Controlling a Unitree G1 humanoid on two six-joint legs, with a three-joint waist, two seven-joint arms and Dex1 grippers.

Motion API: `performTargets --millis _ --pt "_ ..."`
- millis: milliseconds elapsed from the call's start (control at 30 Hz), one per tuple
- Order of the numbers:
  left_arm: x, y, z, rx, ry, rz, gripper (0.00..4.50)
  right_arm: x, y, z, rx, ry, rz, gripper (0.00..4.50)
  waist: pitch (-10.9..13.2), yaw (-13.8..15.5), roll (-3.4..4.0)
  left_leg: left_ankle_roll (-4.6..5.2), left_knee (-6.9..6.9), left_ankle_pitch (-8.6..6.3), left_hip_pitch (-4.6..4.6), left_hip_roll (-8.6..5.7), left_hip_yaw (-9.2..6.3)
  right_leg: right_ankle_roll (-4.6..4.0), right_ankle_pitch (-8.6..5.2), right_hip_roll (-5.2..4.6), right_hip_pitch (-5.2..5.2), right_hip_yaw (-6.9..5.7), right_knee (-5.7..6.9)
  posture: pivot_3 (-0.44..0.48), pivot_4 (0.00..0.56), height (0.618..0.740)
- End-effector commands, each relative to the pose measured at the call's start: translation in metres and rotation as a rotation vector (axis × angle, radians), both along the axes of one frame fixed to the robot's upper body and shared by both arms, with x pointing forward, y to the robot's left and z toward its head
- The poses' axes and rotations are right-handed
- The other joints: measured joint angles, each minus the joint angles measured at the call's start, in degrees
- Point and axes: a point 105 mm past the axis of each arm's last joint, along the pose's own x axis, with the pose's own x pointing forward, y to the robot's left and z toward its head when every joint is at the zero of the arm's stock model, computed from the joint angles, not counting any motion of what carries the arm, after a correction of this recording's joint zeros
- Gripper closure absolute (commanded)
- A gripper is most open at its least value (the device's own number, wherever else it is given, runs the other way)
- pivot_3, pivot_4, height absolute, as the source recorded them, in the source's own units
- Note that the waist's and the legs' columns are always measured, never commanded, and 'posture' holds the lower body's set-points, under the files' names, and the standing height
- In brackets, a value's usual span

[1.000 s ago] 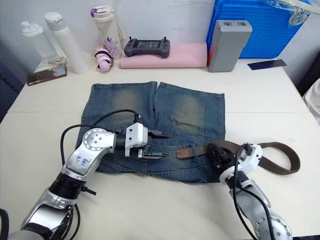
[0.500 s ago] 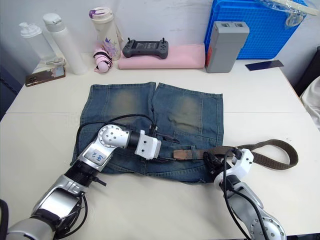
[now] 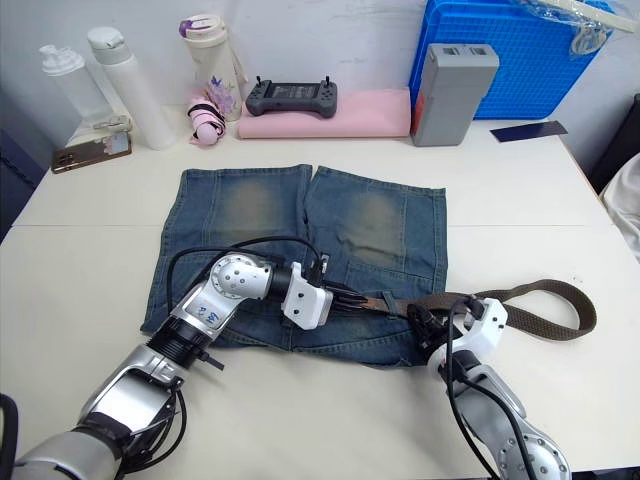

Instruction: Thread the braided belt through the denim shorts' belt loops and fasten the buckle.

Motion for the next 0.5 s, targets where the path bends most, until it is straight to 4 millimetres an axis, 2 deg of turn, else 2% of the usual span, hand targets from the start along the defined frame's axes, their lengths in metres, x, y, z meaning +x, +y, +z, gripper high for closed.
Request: performTargets --millis 33,100,167,200,233,333,433,467,500 --pt "0.002 0.001 0.009 -0.028 -0.026 0.015 4.5 -0.006 -0.01 -0.014 -0.018 0.078 -0.027 4.12 0.0 0.0 0.0 0.0 0.0 0.0 0.0 0.0 0.0 0.0 0.0 0.0 0.0 0.0 0.0 0.0 0.15 0.74" --pt "0.001 0.007 0.011 -0.024 -0.017 0.025 4.5 -0.008 -0.015 0.002 -0.031 0.021 -0.004 3.42 0.0 0.0 0.0 0.0 0.0 0.0 -0.01 0.0 0.0 0.0 0.0 -0.01 0.0 0.0 0.0 0.0 0.15 0.74" --pt "-0.001 0.015 0.013 -0.007 -0.019 0.03 4.5 -0.012 -0.015 0.023 -0.09 -0.058 0.074 2.35 0.0 0.0 0.02 0.0 0.01 0.0 -0.02 0.0 -0.03 0.0 0.0 -0.01 0.0 -0.02 0.0 0.0 0.15 0.74" --pt "-0.001 0.017 0.014 -0.006 -0.015 0.034 4.5 -0.015 -0.013 0.031 -0.113 -0.089 0.119 2.07 0.0 0.0 0.02 0.01 0.01 0.0 -0.03 0.0 -0.03 0.0 0.0 -0.02 -0.01 -0.02 -0.01 0.0 0.15 0.74" --pt "-0.002 0.018 0.015 -0.006 -0.012 0.037 4.5 -0.017 -0.012 0.036 -0.125 -0.105 0.148 1.58 0.0 0.0 0.04 0.01 0.02 -0.01 -0.03 0.0 -0.03 0.0 0.0 -0.02 -0.01 -0.03 0.0 0.0 0.15 0.74" --pt "-0.003 0.024 0.024 -0.013 0.007 0.052 4.5 -0.036 0.001 0.062 -0.309 -0.229 0.385 0.11 0.1 -0.1 0.15 0.01 0.02 -0.01 -0.03 0.04 -0.03 0.0 0.0 0.01 -0.02 0.0 -0.02 0.0 0.15 0.74" --pt "-0.003 0.028 0.032 -0.021 0.02 0.067 4.5 -0.06 0.025 0.071 -0.6 -0.345 0.687 0.04 0.1 0.0 0.17 0.03 0.04 -0.02 -0.01 0.04 -0.07 0.0 0.0 0.01 -0.04 0.13 -0.03 0.0 0.15 0.74" --pt "-0.003 0.029 0.034 -0.033 0.038 0.076 4.5 -0.066 0.031 0.068 -0.693 -0.365 0.77 0.04 0.1 0.0 0.15 0.03 0.08 -0.02 -0.03 0.12 -0.1 0.0 0.0 0.12 -0.03 0.1 -0.05 0.0 0.15 0.74" --pt "-0.003 0.028 0.034 -0.044 0.067 0.085 4.5 -0.07 0.035 0.059 -0.859 -0.379 0.872 0.04 0.1 0.0 0.16 0.03 0.13 -0.02 -0.03 0.12 -0.1 0.0 0.0 0.12 -0.02 0.1 -0.04 0.0 0.15 0.74"
